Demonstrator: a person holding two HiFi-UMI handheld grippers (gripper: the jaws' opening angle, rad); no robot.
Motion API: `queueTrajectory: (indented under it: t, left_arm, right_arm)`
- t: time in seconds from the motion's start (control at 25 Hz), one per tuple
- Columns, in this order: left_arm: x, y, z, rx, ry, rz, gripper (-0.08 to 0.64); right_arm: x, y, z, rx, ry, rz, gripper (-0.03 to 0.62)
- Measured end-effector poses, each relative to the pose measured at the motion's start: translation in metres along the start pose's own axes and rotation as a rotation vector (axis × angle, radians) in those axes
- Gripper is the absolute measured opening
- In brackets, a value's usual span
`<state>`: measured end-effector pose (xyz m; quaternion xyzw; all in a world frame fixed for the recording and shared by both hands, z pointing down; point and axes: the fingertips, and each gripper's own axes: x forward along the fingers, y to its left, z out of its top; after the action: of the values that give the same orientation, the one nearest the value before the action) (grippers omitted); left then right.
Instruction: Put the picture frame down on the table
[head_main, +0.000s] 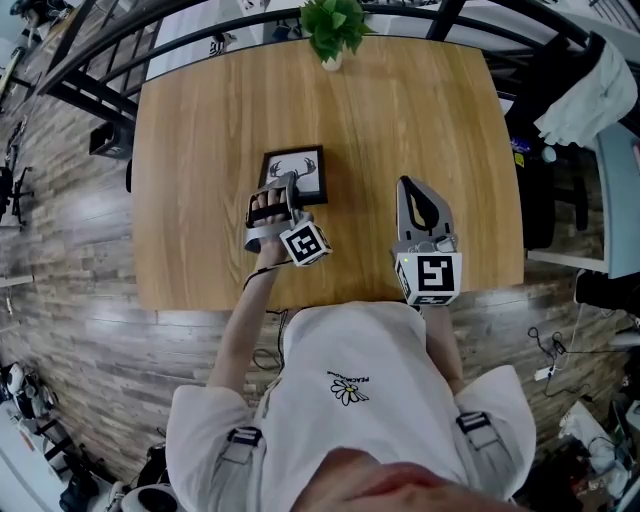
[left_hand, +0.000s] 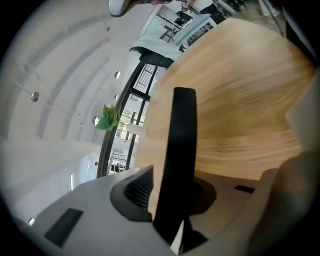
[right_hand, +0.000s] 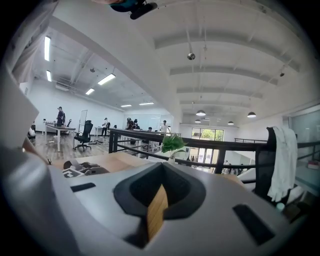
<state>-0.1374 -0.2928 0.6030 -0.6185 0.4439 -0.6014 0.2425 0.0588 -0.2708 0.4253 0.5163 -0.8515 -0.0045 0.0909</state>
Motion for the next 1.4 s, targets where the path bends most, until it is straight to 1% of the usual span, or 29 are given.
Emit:
queueTrajectory:
  t: [0.08, 0.16, 0.2, 0.32, 0.36, 0.48, 0.56, 0.64, 0.72, 0.8, 0.92, 1.08, 1.28, 1.4]
  left_arm:
    - [0.003, -0.006, 0.000, 0.001, 0.003, -0.009, 0.117]
    - [0.005, -0.009, -0.001, 0.018, 0.020, -0.025, 0.115]
    - [0.004, -0.009, -0.002, 0.025, 0.027, -0.034, 0.101]
    - [0.002, -0.015, -0.001, 0.013, 0.023, -0.087, 0.100]
    - [0.003, -0.021, 0.000, 0.005, 0.023, -0.123, 0.116]
    - [0.004, -0.043, 0.001, -0.034, 0.028, -0.277, 0.227]
    - [0.002, -0.054, 0.003, -0.068, 0.015, -0.374, 0.263]
    - [-0.005, -0.063, 0.008, -0.078, -0.005, -0.469, 0.276]
    - [-0.011, -0.068, 0.012, -0.053, -0.021, -0.554, 0.284]
    - [-0.017, -0.068, 0.016, -0.023, -0.034, -0.604, 0.290]
    - [-0.026, -0.061, 0.021, -0.003, -0.056, -0.623, 0.290]
    - [-0.045, -0.054, 0.025, 0.006, -0.093, -0.613, 0.290]
    - [-0.054, -0.037, 0.032, -0.035, -0.126, -0.559, 0.295]
    - [-0.057, -0.014, 0.038, -0.088, -0.155, -0.520, 0.295]
  right_arm:
    - [0.000, -0.002, 0.001, 0.003, 0.000, -0.001, 0.011]
    - [-0.001, -0.003, 0.001, 0.003, 0.000, 0.000, 0.011]
    - [-0.001, -0.002, 0.001, 0.004, 0.001, 0.001, 0.011]
    - [-0.001, 0.001, -0.002, 0.006, 0.006, 0.009, 0.011]
    - [-0.001, 0.002, -0.003, 0.008, 0.009, 0.013, 0.011]
    - [0.000, 0.006, -0.004, 0.014, 0.011, 0.020, 0.011]
    - [0.000, 0.009, -0.003, 0.016, 0.010, 0.027, 0.011]
    - [0.001, 0.010, -0.003, 0.018, 0.011, 0.033, 0.011]
    - [0.001, 0.010, -0.004, 0.020, 0.012, 0.035, 0.011]
    - [0.000, 0.010, -0.006, 0.025, 0.016, 0.037, 0.011]
    - [0.000, 0.010, -0.008, 0.043, 0.020, 0.037, 0.011]
    - [-0.001, 0.011, -0.007, 0.056, 0.016, 0.033, 0.011]
    - [-0.001, 0.009, -0.005, 0.052, 0.009, 0.026, 0.011]
    - [-0.001, 0.009, -0.004, 0.047, 0.004, 0.027, 0.011]
